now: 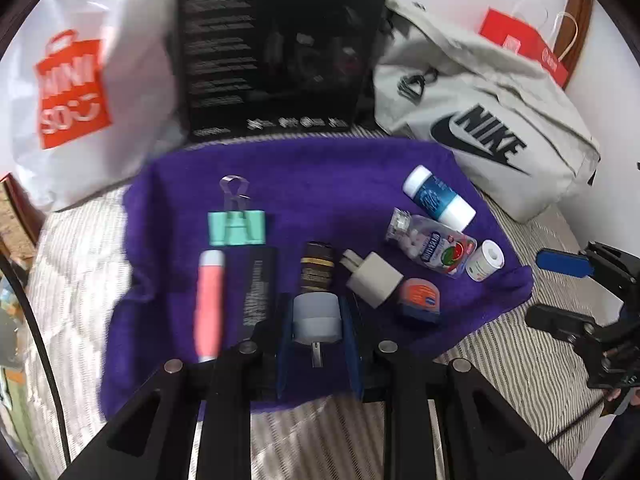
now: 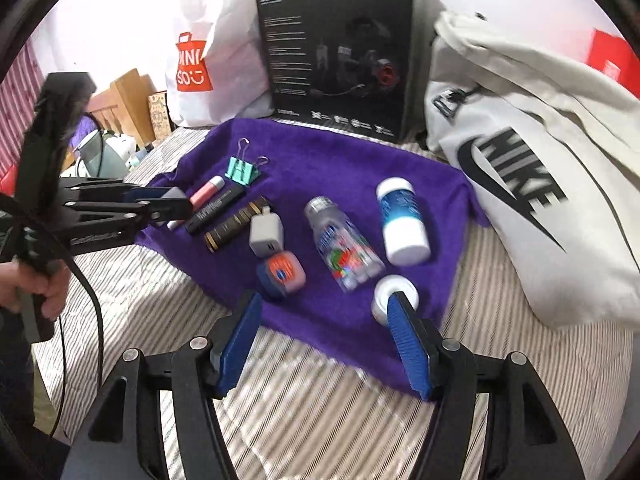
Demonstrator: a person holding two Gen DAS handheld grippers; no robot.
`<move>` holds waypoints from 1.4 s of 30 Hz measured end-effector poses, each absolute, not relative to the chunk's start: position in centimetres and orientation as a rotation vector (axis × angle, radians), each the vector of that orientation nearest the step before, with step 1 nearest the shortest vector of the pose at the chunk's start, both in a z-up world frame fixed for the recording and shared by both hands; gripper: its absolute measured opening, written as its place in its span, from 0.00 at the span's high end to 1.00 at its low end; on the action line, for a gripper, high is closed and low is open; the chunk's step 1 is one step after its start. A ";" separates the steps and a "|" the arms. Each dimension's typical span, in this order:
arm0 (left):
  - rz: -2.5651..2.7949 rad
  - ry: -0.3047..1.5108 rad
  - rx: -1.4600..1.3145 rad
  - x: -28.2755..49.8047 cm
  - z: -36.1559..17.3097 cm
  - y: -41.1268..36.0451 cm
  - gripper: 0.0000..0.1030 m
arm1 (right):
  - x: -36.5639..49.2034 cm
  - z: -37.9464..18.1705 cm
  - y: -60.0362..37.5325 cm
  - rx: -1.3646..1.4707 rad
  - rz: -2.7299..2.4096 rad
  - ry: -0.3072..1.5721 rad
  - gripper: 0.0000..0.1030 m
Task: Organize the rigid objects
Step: 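Lower the white cap onto the towel and open the left tool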
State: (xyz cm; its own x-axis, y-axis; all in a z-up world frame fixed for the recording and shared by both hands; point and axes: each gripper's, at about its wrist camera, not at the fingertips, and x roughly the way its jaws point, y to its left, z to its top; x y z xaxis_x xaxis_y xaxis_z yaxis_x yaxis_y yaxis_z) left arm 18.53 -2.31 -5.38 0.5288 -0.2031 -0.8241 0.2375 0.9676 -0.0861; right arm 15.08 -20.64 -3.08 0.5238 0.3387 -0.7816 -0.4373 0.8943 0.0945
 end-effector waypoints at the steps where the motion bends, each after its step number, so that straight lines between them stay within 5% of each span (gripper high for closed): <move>1: -0.272 0.985 0.043 18.8 -5.7 -2.7 0.78 | 14.8 -3.2 -21.2 -0.105 0.465 0.907 0.37; 42: -0.283 1.080 0.171 19.2 -8.3 -6.9 0.71 | 12.1 -4.0 -27.1 0.008 0.380 0.937 0.29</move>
State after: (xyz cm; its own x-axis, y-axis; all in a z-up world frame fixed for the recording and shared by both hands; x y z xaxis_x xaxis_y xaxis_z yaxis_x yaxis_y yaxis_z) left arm 19.20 -6.87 -8.26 0.4401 -0.1439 -0.8863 0.3099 0.9508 -0.0005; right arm 12.12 -27.14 -4.01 0.5310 0.3223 -0.7837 -0.3154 0.9336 0.1702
